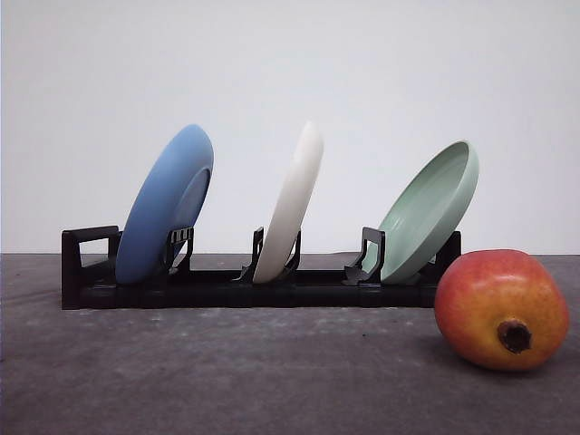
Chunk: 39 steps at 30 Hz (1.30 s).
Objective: Place pomegranate in white plate
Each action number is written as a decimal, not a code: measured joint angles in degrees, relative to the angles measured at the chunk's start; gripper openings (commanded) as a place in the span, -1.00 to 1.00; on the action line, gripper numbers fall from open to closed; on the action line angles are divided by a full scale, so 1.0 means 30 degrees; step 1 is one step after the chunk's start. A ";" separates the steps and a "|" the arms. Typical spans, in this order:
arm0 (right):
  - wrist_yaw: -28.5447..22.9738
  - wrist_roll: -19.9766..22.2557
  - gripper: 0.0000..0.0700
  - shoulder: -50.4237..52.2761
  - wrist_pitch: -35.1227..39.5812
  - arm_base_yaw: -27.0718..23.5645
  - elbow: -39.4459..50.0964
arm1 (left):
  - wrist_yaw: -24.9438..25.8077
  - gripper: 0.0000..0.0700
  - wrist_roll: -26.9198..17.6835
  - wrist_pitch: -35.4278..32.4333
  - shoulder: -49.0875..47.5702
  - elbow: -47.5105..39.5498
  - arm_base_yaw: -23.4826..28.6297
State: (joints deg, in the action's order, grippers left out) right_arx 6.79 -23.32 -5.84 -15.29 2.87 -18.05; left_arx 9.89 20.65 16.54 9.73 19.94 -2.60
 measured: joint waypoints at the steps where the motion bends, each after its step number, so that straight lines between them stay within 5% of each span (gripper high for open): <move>1: 0.0277 -0.0035 -0.99 -0.0526 -0.0596 0.0000 -0.0901 | 0.0547 -0.99 0.0035 0.0485 0.0540 0.0811 -0.0048; 8: 0.4790 0.1000 -0.99 -0.4961 -0.4350 0.0000 -0.7394 | 0.5014 -0.99 -0.0248 0.2760 0.4482 0.6622 -0.0129; 16: 1.0910 0.4367 -0.99 -0.8860 -0.7247 0.0000 -1.2316 | 1.0874 -0.99 -0.2075 0.4909 0.7734 1.0534 -0.0143; 25: 1.1829 0.5227 -0.99 -0.9631 -0.7143 0.0000 -1.2507 | 1.1579 -0.97 -0.2704 0.4841 0.8147 1.0770 -0.0143; 27: 1.1759 0.5270 -0.98 -0.9582 -0.7123 0.0000 -1.2507 | 1.1600 -0.77 -0.2838 0.4834 0.8147 1.0770 -0.0143; 29: 1.1752 0.5292 -0.81 -0.9561 -0.7116 0.0000 -1.2507 | 1.1600 -0.35 -0.2895 0.4835 0.8154 1.0770 -0.0143; 32: 1.1745 0.5342 -0.04 -0.9568 -0.7116 0.0000 -1.2507 | 1.1600 0.38 -0.2976 0.4842 0.8243 1.0770 -0.0143; 34: 1.1745 0.5342 0.42 -0.9568 -0.7116 0.0000 -1.2507 | 1.1599 0.68 -0.3025 0.4835 0.8327 1.0770 -0.0143; 39: 1.1745 0.5342 0.69 -0.9568 -0.7117 0.0000 -1.2507 | 1.1124 0.84 -0.3024 0.4842 0.8735 1.0770 -0.0145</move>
State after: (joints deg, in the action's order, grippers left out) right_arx 42.02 -7.29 -34.54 -36.65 2.87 -55.57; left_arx 43.26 11.58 31.07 35.94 52.25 -3.03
